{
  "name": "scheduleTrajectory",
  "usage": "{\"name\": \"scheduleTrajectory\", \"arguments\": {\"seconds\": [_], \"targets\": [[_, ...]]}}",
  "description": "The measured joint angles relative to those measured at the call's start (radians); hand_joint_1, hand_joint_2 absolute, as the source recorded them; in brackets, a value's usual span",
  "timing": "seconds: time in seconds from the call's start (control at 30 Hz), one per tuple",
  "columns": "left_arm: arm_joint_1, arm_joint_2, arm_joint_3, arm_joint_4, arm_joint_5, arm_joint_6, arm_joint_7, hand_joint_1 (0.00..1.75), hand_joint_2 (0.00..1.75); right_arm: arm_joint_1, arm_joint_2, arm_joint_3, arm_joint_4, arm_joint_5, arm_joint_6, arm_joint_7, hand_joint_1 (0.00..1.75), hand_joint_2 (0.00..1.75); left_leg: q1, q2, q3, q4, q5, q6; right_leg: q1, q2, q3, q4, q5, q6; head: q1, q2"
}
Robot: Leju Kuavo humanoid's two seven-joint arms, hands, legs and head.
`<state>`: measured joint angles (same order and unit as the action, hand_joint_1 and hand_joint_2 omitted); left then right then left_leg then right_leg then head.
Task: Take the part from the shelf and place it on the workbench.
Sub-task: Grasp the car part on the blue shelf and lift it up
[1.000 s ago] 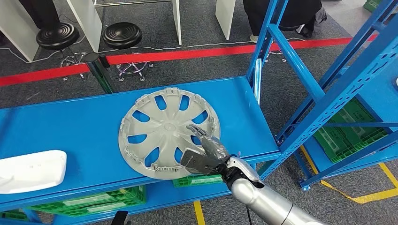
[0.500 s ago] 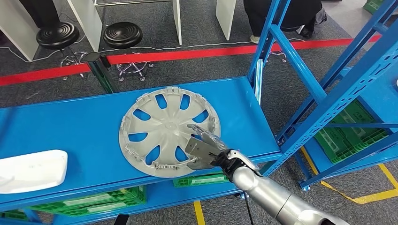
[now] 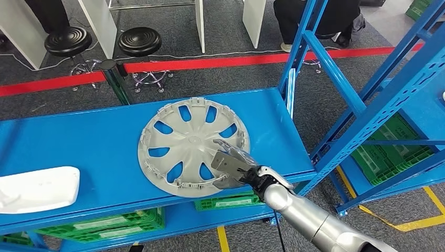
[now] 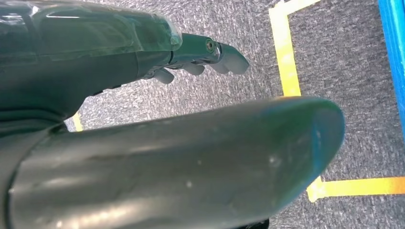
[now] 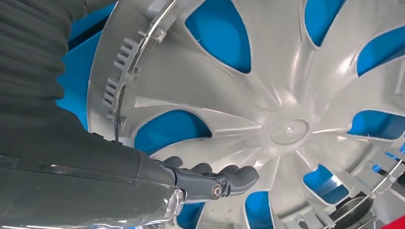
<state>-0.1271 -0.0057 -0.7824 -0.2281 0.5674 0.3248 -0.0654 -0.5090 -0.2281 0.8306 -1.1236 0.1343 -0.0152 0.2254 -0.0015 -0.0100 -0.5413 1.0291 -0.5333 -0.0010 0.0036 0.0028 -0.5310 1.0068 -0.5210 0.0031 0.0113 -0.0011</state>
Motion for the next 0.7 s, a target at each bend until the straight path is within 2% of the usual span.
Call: {"name": "scheduleTrajectory", "arguments": {"seconds": [0.23, 0.3, 0.5, 0.7], "targets": [[0.0, -0.015, 0.0, 0.0, 0.001, 0.007, -0.008, 0.0, 0.0, -0.003, -0.016, 0.008, 0.002, 0.025, 0.023, 0.024, 0.0, 1.75, 0.0, -0.004, 0.003, 0.0, 0.0, 0.001, 0.0, -0.001, 0.004, -0.003, 0.0, 0.001, 0.001, 0.0], [-0.001, -0.019, 0.0, 0.0, 0.001, 0.007, -0.008, 0.0, 0.0, -0.011, -0.022, 0.023, 0.006, 0.086, 0.042, 0.043, 0.0, 1.75, 0.0, -0.004, 0.005, -0.001, -0.001, 0.002, 0.0, -0.001, 0.006, -0.004, 0.0, 0.001, 0.001, 0.0], [-0.001, -0.024, 0.0, 0.0, 0.006, 0.011, -0.005, 0.0, 0.0, -0.052, -0.028, 0.116, 0.031, 0.411, 0.086, 0.082, 0.0, 1.75, 0.0, -0.002, 0.014, -0.001, -0.003, 0.005, 0.0, 0.002, 0.014, -0.006, -0.001, 0.002, 0.002, 0.0], [0.0, -0.023, 0.0, 0.0, 0.009, 0.019, -0.001, 0.0, 0.0, -0.072, -0.02, 0.153, 0.057, 0.472, 0.088, 0.082, 0.0, 1.75, 0.0, -0.004, 0.035, -0.004, -0.011, 0.008, 0.0, 0.002, 0.034, -0.01, -0.013, 0.003, 0.002, 0.0]]}}
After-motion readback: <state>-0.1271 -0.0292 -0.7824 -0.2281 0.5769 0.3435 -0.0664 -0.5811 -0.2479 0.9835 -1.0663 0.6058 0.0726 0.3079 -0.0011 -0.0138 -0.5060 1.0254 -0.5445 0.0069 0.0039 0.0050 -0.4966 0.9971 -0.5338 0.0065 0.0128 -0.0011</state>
